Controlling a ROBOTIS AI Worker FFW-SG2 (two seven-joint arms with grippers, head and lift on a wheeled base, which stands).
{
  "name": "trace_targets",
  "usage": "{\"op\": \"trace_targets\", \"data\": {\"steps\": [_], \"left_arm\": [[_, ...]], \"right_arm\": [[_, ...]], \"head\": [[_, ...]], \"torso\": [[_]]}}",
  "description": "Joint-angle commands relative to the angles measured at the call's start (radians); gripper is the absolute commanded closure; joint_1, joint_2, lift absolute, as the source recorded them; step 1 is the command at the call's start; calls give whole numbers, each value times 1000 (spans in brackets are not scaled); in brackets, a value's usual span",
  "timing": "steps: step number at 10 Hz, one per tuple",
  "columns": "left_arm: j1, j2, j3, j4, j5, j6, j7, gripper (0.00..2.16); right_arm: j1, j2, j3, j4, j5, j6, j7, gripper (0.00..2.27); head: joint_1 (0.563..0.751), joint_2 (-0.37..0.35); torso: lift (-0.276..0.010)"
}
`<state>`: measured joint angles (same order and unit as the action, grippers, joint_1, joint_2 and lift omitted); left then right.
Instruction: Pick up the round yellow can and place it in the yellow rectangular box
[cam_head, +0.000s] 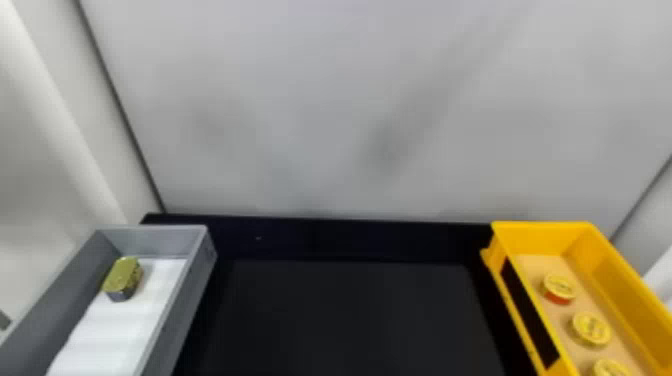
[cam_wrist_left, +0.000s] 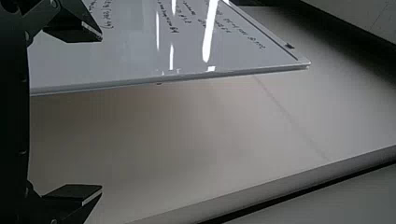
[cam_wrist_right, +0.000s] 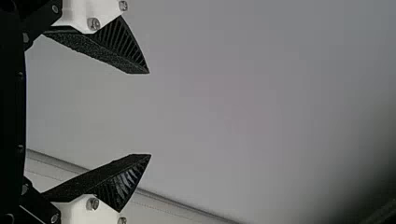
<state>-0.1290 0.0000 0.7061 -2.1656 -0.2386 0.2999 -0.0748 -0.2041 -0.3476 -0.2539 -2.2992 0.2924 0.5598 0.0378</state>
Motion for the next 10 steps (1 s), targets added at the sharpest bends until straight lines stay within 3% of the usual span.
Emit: {"op": "trace_targets", "data": {"steps": [1, 4, 7, 8, 10], "left_arm": [[-14, -3, 17, -8, 13, -2, -8, 131], [-78, 5, 77, -60, 16, 47, -88, 131], [-136, 78, 98, -161, 51, 154, -115, 131], [-144, 75, 87, -183, 76, 162, -109, 131], [-161, 51, 46, -198, 61, 160, -94, 131]], "right_arm": [[-24, -4, -54, 4, -131, -43, -32, 190], [-52, -18, -65, -9, -153, -26, -36, 190], [-40, -24, -61, -37, -147, -4, -56, 190], [-41, -24, -50, -43, -141, -4, -75, 190], [-43, -24, -51, -57, -141, -10, -105, 190]], "head": [[629, 12], [629, 12], [629, 12], [629, 12], [629, 12]], "torso": [[-55], [-55], [-55], [-55], [-55]]}}
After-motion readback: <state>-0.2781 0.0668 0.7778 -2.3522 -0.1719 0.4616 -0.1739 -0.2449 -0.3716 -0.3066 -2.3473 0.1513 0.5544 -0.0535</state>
